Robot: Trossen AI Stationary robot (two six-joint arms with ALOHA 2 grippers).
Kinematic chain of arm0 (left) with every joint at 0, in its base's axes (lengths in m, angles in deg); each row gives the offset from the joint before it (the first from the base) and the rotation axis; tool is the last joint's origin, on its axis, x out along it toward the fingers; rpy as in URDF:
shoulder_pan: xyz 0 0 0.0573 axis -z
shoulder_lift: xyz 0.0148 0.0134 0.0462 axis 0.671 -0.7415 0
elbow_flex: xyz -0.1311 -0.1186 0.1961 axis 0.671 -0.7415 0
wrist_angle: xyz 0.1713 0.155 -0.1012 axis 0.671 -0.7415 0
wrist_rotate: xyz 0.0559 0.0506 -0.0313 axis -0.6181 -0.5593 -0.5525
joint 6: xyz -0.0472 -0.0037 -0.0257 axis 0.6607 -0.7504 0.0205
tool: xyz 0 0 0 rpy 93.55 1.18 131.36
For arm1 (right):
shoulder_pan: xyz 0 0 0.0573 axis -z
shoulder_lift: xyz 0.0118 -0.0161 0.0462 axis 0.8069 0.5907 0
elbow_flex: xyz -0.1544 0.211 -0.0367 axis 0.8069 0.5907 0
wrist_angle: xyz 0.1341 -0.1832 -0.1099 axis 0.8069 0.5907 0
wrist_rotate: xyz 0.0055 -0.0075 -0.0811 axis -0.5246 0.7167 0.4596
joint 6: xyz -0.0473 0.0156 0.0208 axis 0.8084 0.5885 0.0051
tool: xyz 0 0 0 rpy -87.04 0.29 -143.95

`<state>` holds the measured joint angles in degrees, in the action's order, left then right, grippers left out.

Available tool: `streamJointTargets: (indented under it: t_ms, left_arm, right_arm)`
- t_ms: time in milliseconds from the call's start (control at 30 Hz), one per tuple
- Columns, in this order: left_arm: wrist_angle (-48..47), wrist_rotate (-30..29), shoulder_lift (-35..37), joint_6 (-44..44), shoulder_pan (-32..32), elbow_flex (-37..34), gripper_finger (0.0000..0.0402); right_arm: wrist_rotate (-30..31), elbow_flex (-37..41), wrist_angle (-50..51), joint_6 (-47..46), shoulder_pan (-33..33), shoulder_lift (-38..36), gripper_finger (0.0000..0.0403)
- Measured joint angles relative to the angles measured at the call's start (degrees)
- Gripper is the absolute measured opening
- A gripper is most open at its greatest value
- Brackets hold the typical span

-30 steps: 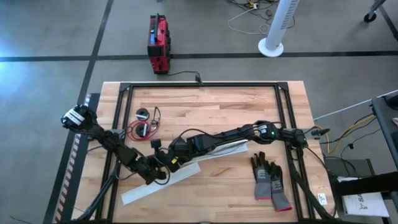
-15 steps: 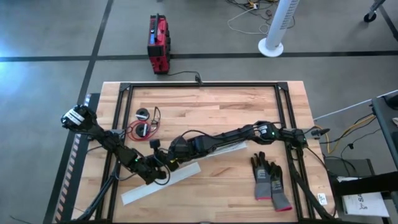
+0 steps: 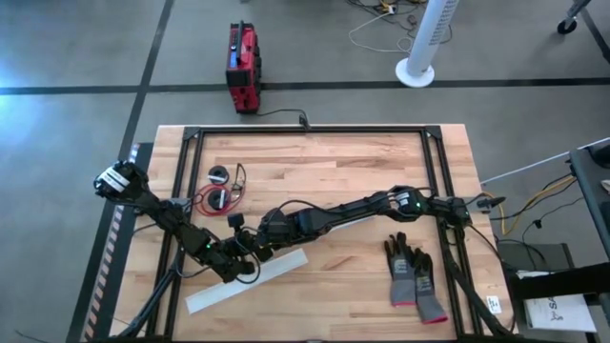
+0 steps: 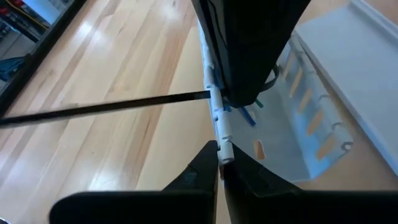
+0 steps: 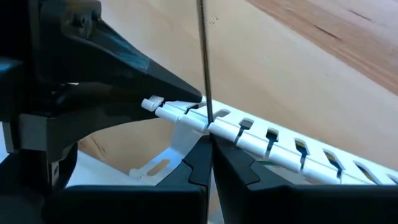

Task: Ziptie cables
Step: Put the cable wires into the white cable duct

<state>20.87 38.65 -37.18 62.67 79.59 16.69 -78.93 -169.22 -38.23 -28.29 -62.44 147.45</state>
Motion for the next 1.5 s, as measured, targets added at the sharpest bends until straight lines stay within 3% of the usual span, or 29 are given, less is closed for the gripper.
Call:
streamJointTargets:
  t_ms: [567, 1000, 1333, 1500]
  left_arm:
    - [0.66, 0.16, -0.15, 4.99, 0.07, -2.22, 0.0000]
    - [3.13, -0.36, 0.09, 8.50, 0.22, -4.68, 0.0000]
    - [2.69, -0.24, 0.04, 8.29, 0.24, -4.76, 0.0000]
    - [2.67, -0.08, 0.04, 8.20, 0.24, -4.79, 0.0000]
  right_arm:
    - [2.18, 0.39, -2.54, 3.15, 0.17, 1.45, 0.0004]
    - [1.26, -1.16, -0.48, 11.88, 0.07, 1.62, 0.0099]
    - [0.18, -3.73, 0.11, 15.02, -0.45, 1.57, 0.0130]
    - [-0.50, -6.43, 6.34, 16.03, -0.46, 1.45, 0.0143]
